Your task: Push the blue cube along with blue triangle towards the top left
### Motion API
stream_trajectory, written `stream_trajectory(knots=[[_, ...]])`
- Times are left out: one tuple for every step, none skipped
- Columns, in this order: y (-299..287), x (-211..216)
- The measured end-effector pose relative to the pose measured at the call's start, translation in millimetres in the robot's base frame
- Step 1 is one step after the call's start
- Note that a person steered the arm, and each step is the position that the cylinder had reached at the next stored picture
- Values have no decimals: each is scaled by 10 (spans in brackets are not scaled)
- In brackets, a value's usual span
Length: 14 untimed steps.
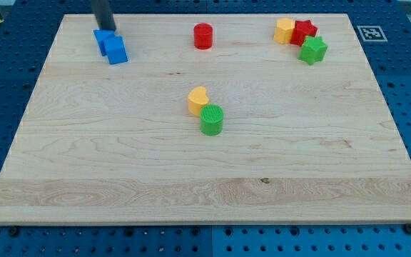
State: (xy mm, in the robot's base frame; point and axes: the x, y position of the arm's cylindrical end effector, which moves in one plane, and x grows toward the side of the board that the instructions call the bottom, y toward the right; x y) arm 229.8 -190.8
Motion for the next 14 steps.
stream_trajectory(knots=[[532,-124],[918,68],[818,548],[580,775],[436,825],[435,809],[435,663],[474,559],[533,975],[528,1378],[430,1406],[304,1358],[157,1146],[6,938]])
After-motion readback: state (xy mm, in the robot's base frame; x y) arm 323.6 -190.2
